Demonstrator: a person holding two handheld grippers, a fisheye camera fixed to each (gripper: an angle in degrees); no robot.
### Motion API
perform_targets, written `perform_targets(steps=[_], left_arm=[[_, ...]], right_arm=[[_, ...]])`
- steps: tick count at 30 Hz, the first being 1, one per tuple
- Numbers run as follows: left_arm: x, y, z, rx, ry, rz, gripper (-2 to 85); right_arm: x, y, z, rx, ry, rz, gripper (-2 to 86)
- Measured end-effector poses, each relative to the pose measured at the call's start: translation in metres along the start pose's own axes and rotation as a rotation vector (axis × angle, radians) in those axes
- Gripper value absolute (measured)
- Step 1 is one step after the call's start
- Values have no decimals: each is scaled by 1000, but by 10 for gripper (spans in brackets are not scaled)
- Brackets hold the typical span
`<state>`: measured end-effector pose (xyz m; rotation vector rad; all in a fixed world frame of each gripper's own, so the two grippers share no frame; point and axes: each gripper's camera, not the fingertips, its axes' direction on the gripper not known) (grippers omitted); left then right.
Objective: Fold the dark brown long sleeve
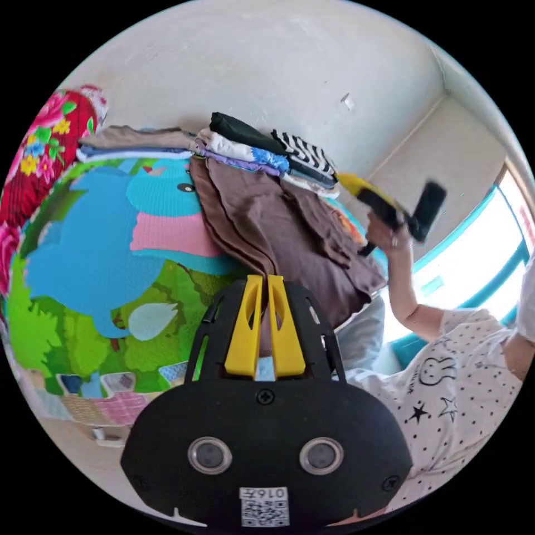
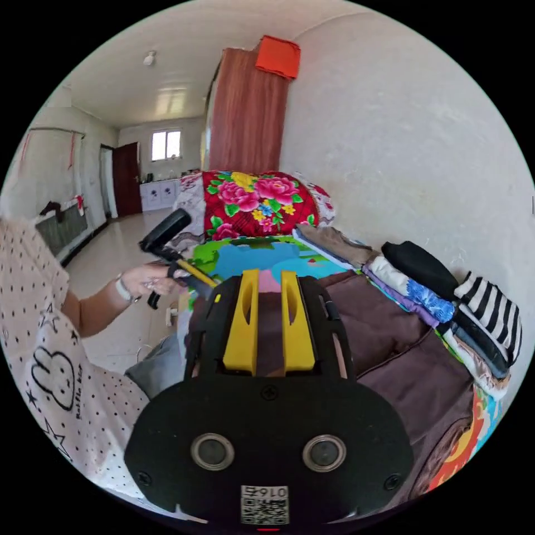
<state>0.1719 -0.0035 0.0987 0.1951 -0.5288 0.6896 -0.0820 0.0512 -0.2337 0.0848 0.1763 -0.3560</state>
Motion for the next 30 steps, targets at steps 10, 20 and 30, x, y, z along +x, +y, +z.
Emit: perform_targets(steps=[10, 20, 30], left_arm=[[46, -15, 28, -44, -254, 23, -8], [60, -18, 4, 7, -202, 53, -9], [77, -32, -29, 99, -55, 162, -10]], right_arm=[[170, -99, 378, -577, -51, 361, 38], [208, -80, 622, -795, 257, 546, 85], [140, -54, 754, -918, 441, 213, 31]])
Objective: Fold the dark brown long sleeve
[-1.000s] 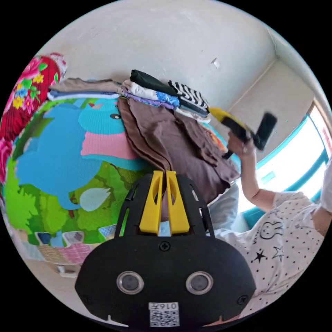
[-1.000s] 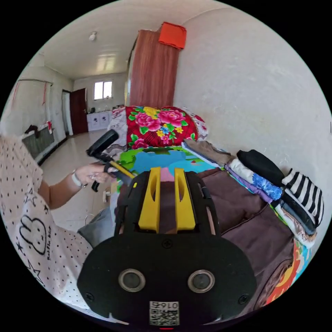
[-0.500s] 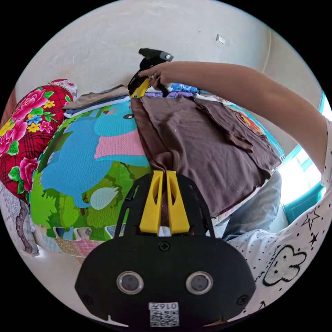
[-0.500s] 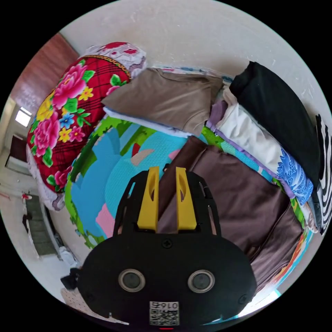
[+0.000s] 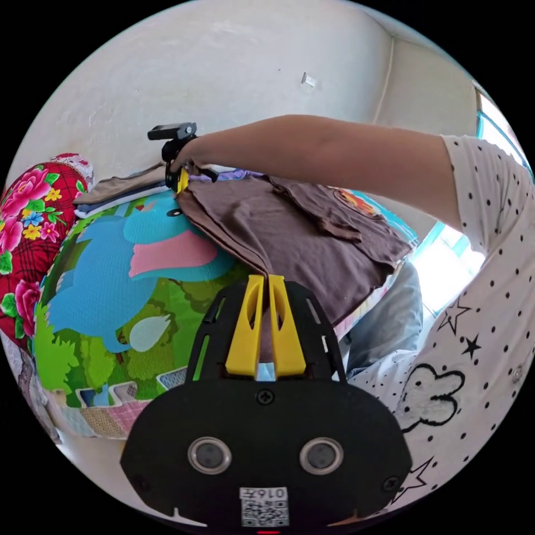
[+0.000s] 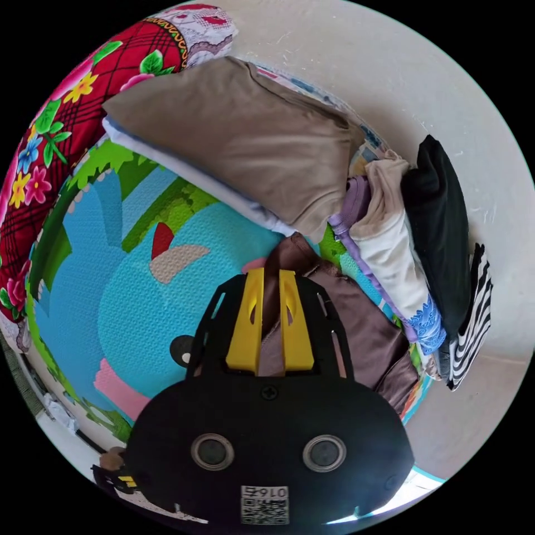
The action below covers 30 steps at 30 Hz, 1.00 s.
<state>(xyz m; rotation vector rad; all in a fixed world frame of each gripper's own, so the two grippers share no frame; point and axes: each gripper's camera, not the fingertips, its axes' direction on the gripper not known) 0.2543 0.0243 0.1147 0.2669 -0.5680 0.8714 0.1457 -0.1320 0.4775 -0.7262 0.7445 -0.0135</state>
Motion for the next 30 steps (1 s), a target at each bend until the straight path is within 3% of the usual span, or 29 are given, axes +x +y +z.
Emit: perform_targets(steps=[7, 10, 16, 21, 30], left_arm=[[-20, 1, -35, 19, 0, -39, -9], [-34, 4, -56, 40, 73, -65, -9], [-24, -3, -102, -29, -114, -89, -10], [9, -37, -139, 80, -12, 32, -10], [124, -158, -109, 104, 153, 398, -10]], right_arm=[[-48, 1, 50, 41, 38, -98, 9], [-48, 8, 55, 85, -106, -65, 7], [-52, 28, 72, 201, -393, -9, 6], [-62, 48, 98, 251, -552, -27, 7], [-2, 159, 124, 345, -494, -15, 7]])
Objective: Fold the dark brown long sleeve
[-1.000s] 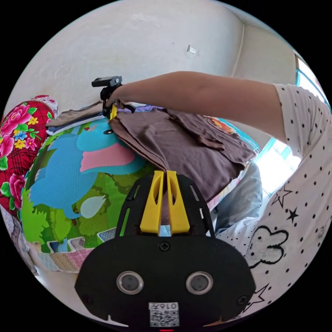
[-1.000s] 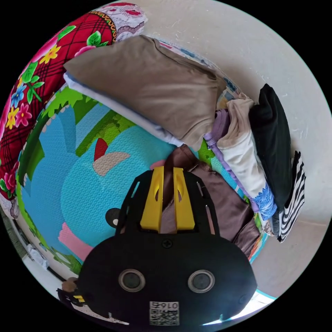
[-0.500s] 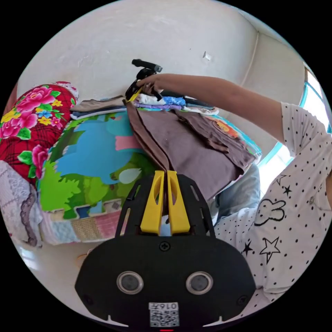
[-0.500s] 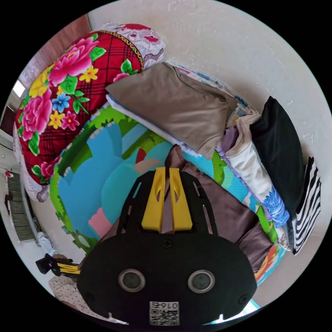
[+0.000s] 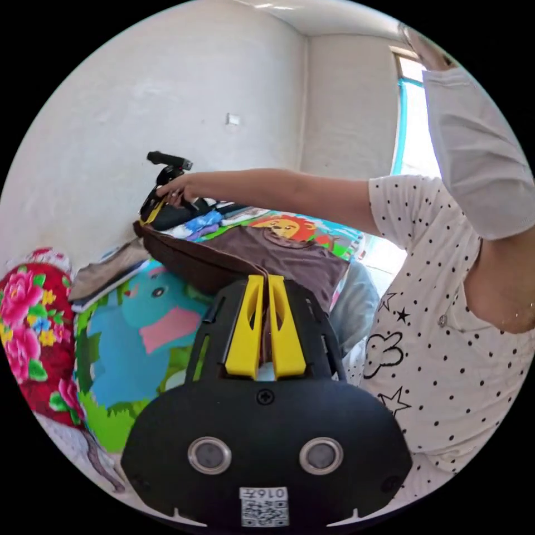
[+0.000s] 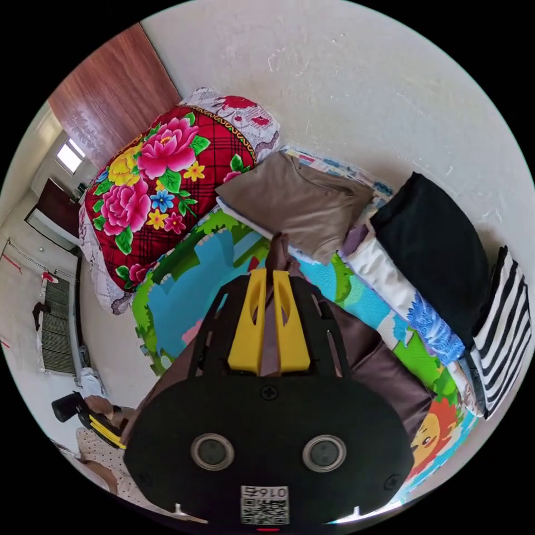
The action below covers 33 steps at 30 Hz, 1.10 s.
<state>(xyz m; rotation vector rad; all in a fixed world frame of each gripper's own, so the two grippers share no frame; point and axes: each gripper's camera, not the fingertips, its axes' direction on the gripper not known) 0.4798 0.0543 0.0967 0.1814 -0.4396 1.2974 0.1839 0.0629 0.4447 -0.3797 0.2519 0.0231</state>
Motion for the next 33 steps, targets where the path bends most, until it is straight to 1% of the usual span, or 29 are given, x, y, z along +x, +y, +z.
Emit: perform_targets(steps=[4, 6, 8, 9, 11, 13, 15, 18, 19, 21, 24, 26, 28, 29, 31, 33], left_arm=[[25, -59, 53, -2, 140, 75, -10], [45, -95, 98, -19, 211, 111, -10], [61, -119, 134, -44, 244, 122, -10], [71, -133, 158, -53, 257, 122, -10], [87, -148, 191, -54, 265, 92, -10], [108, -156, 226, -91, 250, 96, -10], [131, -159, 275, -196, 215, 92, -10], [155, -157, 319, -298, 148, 110, -9], [158, -157, 324, -302, 134, 112, -9], [166, -160, 327, -254, 105, 79, -8], [177, -168, 334, -253, 52, 72, -2], [180, -170, 337, -240, 67, 31, 15], [183, -171, 337, -234, 107, 4, 42], [185, -170, 333, -208, 131, -7, 56], [185, -167, 319, -118, 210, -14, 62], [176, -160, 294, 30, 347, -19, 60]], right_arm=[[60, 79, -49, 51, 31, 52, 7], [87, 121, -67, 67, 45, 66, 7], [128, 180, -83, 76, 90, 117, 7], [138, 195, -85, 74, 103, 130, 7], [179, 252, -89, 59, 143, 180, 7], [208, 291, -82, 36, 155, 197, 7], [234, 327, -61, 2, 192, 231, 7], [270, 377, -13, -45, 186, 322, 8], [278, 393, 3, -51, 165, 345, 8], [282, 411, 16, -40, 152, 364, 8], [274, 429, 11, 8, 147, 357, 10], [269, 442, 1, 26, 132, 382, 14], [267, 455, -6, 28, 152, 441, 19], [267, 466, -16, 44, 205, 509, 24], [259, 484, -36, 73, 275, 539, 37], [236, 500, -63, 122, 349, 499, 53]])
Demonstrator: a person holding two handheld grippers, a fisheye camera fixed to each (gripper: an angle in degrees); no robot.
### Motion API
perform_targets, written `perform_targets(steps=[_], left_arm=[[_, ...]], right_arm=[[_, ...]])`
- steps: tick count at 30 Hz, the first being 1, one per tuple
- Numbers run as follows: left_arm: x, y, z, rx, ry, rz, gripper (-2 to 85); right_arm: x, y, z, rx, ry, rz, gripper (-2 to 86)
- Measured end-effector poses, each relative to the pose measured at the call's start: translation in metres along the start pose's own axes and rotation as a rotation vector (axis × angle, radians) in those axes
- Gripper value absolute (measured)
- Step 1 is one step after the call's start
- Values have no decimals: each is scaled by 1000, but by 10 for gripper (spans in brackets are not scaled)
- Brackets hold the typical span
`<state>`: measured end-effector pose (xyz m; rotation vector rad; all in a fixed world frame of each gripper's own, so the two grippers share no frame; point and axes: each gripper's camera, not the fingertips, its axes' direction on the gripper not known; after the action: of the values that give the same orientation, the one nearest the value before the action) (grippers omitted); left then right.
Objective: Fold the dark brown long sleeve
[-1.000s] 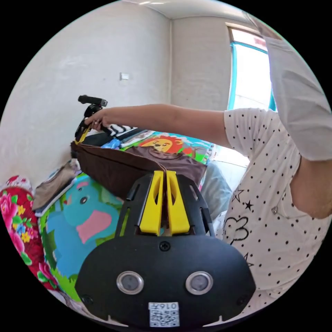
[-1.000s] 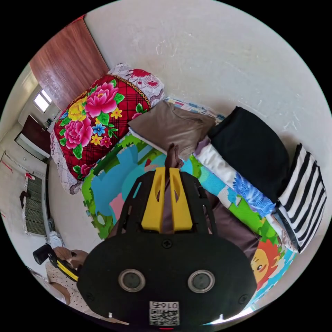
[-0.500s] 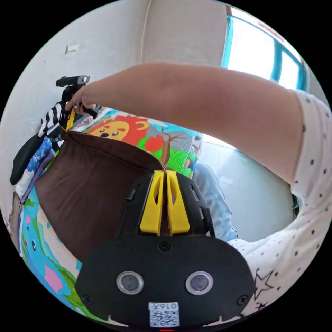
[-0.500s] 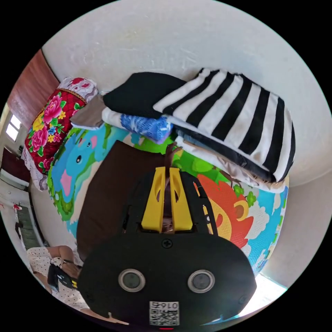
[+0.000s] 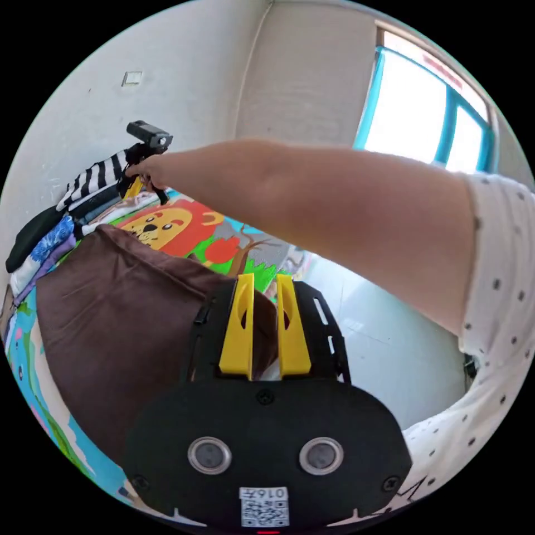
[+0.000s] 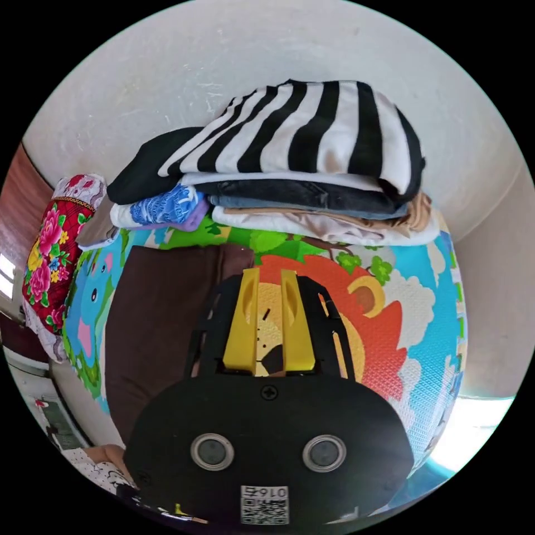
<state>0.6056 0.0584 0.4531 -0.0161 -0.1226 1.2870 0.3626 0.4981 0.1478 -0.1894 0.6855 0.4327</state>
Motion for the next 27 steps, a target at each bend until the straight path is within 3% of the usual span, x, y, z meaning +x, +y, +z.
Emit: perform_targets(steps=[4, 8, 16, 17, 21, 23, 27], left_arm=[[-22, 20, -40, 57, -149, -27, 59], [-71, 53, -72, -104, -282, -172, 44], [-99, 105, -89, -153, -277, -331, -9], [-102, 112, -77, -223, -265, -358, -9], [-87, 123, -78, -173, -297, -336, -10], [-82, 122, -83, -147, -359, -345, -10], [-84, 126, -91, -112, -501, -386, -10]], right_arm=[[-64, 76, -78, 154, -113, -328, 38], [-137, 183, -98, 80, -72, -608, 10], [-169, 300, -158, 106, 18, -690, -3], [-171, 307, -161, 97, 97, -699, -3], [-184, 289, -198, 74, 137, -730, -3], [-211, 265, -240, 268, 116, -766, -4], [-263, 201, -262, 375, 17, -790, -4]])
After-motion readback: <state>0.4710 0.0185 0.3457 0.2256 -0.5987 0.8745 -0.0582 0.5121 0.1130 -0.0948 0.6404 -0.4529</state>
